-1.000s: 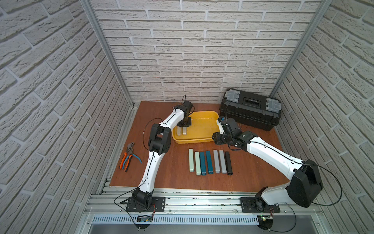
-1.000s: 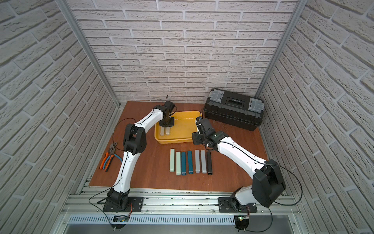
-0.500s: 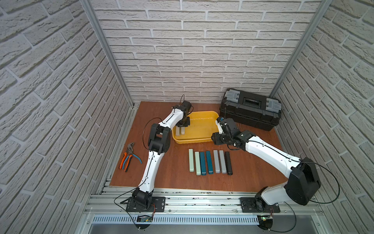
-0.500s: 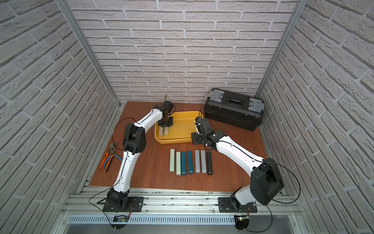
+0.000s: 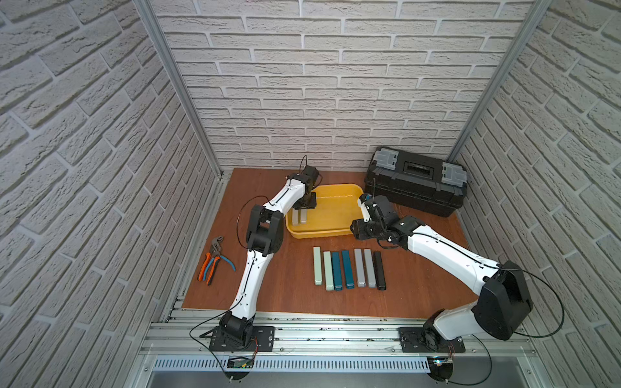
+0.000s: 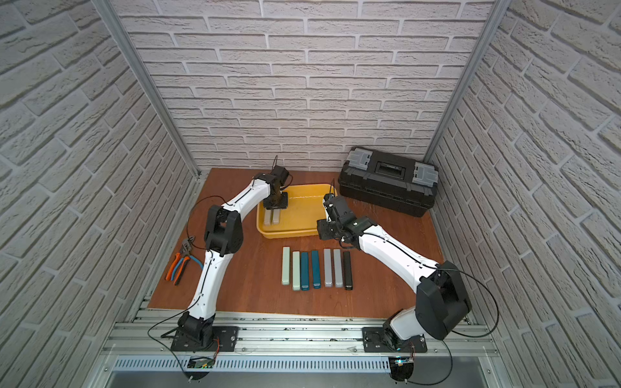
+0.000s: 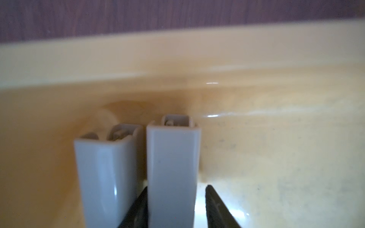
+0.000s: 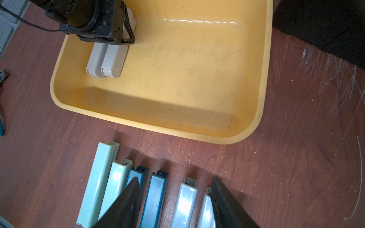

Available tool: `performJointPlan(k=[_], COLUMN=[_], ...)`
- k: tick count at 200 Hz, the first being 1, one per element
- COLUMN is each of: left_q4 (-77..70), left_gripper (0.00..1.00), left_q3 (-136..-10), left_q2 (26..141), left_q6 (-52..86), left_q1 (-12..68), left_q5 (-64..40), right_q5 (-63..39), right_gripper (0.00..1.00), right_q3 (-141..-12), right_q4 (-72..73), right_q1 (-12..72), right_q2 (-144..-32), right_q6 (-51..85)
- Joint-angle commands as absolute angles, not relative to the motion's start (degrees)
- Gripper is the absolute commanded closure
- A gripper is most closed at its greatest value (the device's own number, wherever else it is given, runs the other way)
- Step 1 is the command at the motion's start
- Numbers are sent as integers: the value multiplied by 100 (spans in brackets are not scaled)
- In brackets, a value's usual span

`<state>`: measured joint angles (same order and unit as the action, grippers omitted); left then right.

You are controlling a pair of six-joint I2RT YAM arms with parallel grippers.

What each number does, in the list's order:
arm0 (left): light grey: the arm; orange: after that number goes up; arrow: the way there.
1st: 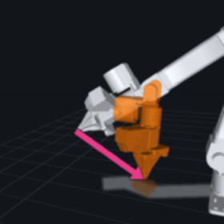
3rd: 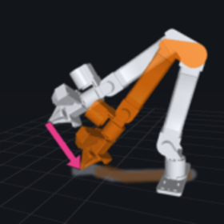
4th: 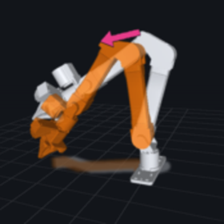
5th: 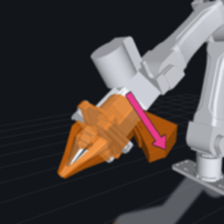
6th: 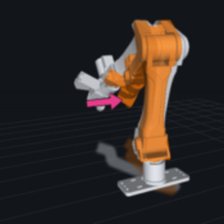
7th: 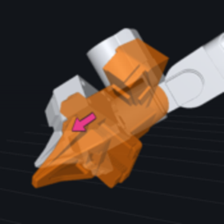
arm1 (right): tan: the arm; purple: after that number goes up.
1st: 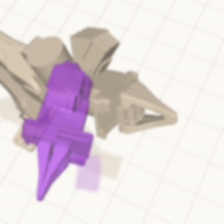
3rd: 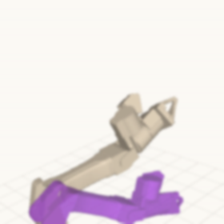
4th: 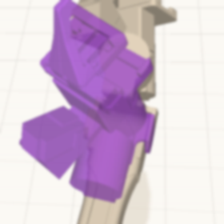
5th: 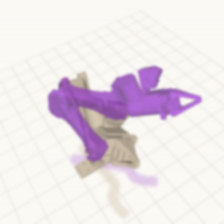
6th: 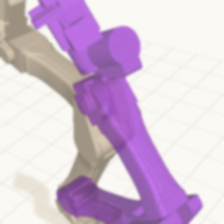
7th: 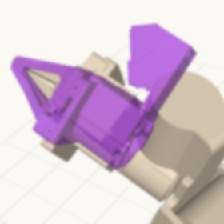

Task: Put the pruning pliers into the storage box
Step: Place the pruning pliers in the storage box.

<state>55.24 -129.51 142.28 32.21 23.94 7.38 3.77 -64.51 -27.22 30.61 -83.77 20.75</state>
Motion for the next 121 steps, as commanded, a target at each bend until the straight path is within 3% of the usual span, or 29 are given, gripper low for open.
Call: performJointPlan(k=[1,121], left_q4=[5712,5911], left_gripper=[52,42], left_q3=[-13125,-12753], left_q2=[13814,12312], left_q6=[3252,2994], left_q1=[2457,2816], left_q5=[747,978], right_q5=[360,603], right_gripper=[41,41], right_q3=[-6583,-6468], right_q4=[-2702,-3037], right_q1=[3086,3085], right_q2=[-8153,-7327], right_q6=[2077,2037])
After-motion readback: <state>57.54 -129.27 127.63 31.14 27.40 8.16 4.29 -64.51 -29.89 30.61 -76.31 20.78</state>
